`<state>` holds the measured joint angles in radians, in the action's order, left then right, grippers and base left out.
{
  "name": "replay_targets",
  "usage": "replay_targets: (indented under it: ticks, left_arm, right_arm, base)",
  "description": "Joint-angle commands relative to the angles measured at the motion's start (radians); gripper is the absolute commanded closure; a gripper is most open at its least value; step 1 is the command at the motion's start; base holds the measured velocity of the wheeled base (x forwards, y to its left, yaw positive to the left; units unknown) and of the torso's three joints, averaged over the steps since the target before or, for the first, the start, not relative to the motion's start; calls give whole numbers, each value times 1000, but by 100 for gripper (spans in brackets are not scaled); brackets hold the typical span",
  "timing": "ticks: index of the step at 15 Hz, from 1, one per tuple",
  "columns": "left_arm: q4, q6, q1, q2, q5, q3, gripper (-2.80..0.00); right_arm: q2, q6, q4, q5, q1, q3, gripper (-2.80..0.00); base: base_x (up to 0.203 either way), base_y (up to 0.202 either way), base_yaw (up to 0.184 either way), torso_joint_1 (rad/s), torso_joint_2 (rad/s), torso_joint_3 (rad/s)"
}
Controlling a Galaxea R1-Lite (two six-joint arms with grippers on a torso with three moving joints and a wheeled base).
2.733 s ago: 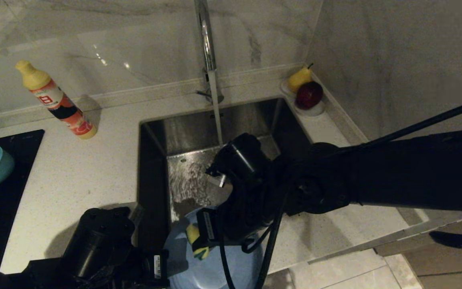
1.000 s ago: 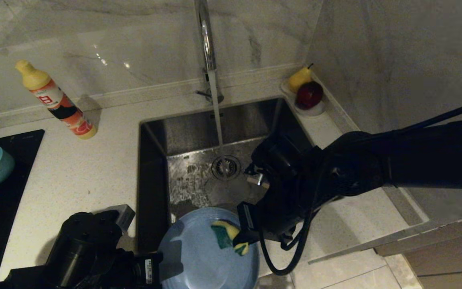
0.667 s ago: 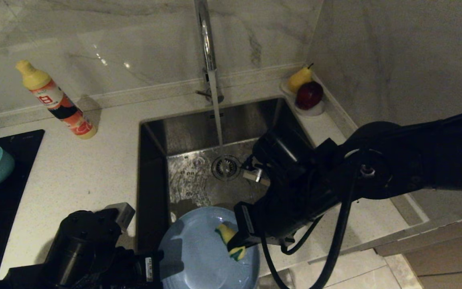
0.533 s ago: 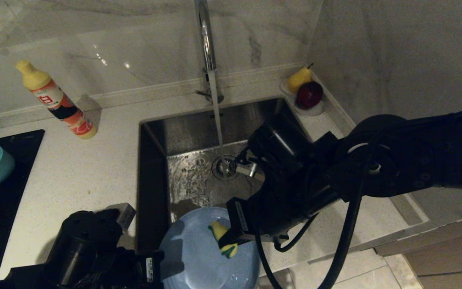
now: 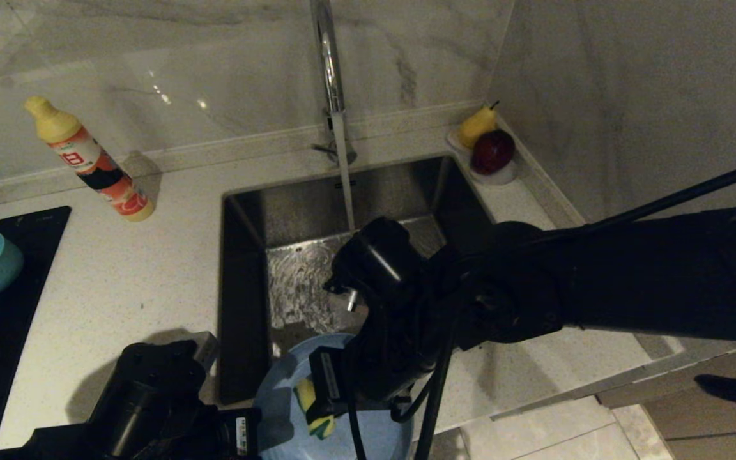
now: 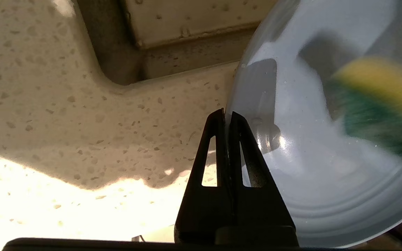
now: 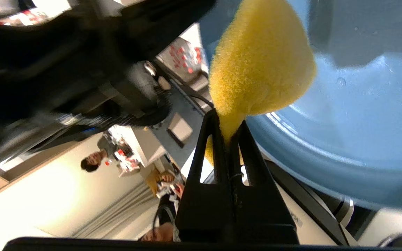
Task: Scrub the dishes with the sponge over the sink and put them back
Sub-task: Wipe the plate
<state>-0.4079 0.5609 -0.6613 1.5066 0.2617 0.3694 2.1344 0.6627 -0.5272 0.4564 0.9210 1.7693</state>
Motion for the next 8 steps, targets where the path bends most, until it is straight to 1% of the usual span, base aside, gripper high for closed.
replay_targets:
  ticks: [1, 2, 8]
  left_arm:
    - [-8, 2, 0, 3, 4, -1, 0]
    - [-8, 1, 0, 3, 8, 2, 0]
    - [-8, -4, 0, -14, 15, 2, 0]
  right_arm:
    - [44, 11, -6, 2, 20, -1, 0]
    - [44, 24, -11, 1, 33, -2, 0]
    - [67, 60, -13, -2, 33, -3, 0]
  base:
    - [0, 0, 0, 0, 0, 0]
    - [0, 0, 0, 0, 0, 0]
    - [0, 0, 0, 0, 0, 0]
